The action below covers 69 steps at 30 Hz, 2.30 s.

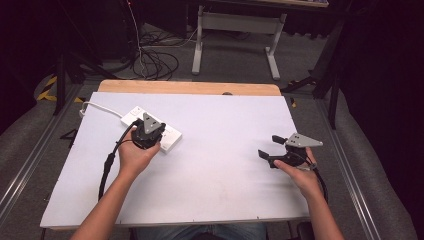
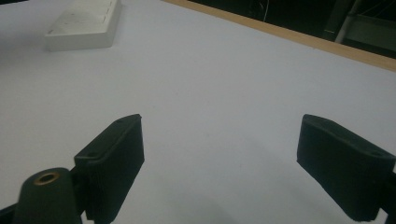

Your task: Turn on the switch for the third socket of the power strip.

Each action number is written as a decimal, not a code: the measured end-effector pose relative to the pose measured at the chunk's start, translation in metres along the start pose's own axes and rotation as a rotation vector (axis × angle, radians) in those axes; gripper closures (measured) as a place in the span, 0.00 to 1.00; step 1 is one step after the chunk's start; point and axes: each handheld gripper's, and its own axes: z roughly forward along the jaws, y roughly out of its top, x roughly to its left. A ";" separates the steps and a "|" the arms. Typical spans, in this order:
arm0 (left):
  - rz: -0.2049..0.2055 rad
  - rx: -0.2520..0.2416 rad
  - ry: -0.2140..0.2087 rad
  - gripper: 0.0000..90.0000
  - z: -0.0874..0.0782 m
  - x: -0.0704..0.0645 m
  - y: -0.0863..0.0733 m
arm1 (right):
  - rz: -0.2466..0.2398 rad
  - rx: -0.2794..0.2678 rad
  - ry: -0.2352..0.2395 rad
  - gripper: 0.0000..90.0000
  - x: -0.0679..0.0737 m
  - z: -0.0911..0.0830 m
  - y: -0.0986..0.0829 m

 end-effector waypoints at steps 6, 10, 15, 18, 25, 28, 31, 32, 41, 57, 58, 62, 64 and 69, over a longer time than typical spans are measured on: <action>-0.006 0.028 0.001 1.00 0.010 0.001 0.004 | 0.000 0.000 0.001 0.17 0.000 0.000 0.000; 0.002 0.045 0.001 1.00 0.016 0.001 0.006 | 0.002 0.001 0.001 0.17 0.000 0.000 0.000; 0.018 0.060 0.000 1.00 0.022 -0.002 0.009 | 0.003 0.002 0.001 0.17 0.000 0.001 0.000; 0.012 0.065 -0.001 1.00 0.024 -0.003 0.010 | -0.001 0.003 0.002 0.17 0.000 0.001 0.000; -0.004 0.100 0.007 1.00 0.033 0.001 0.007 | 0.003 0.003 0.001 0.17 0.000 0.001 0.000; -0.004 0.112 0.012 1.00 0.038 0.003 0.005 | 0.000 0.005 0.002 0.17 0.000 0.001 0.000; -0.012 0.122 0.023 1.00 0.042 0.003 0.003 | 0.001 0.006 0.002 0.17 0.001 0.001 0.000; -0.007 0.127 0.024 1.00 0.043 0.004 0.002 | 0.001 0.006 0.001 0.17 0.001 0.001 0.000; -0.008 0.145 0.040 1.00 0.051 0.005 0.000 | 0.001 0.004 0.002 0.17 0.000 0.001 0.000; -0.021 0.142 0.045 1.00 0.057 0.007 -0.002 | 0.001 0.006 0.000 0.17 0.000 0.001 0.000; -0.020 0.142 0.046 1.00 0.057 0.007 -0.002 | 0.001 0.007 0.000 0.17 0.000 0.001 0.000; -0.014 0.140 0.046 1.00 0.058 0.005 -0.002 | 0.001 0.006 0.000 0.17 0.001 0.001 0.000; -0.009 0.142 0.052 1.00 0.058 0.004 -0.002 | 0.000 0.005 -0.001 0.17 0.001 0.001 0.000; -0.008 0.143 0.052 1.00 0.058 0.004 -0.002 | 0.001 0.004 -0.001 0.17 0.001 0.001 0.000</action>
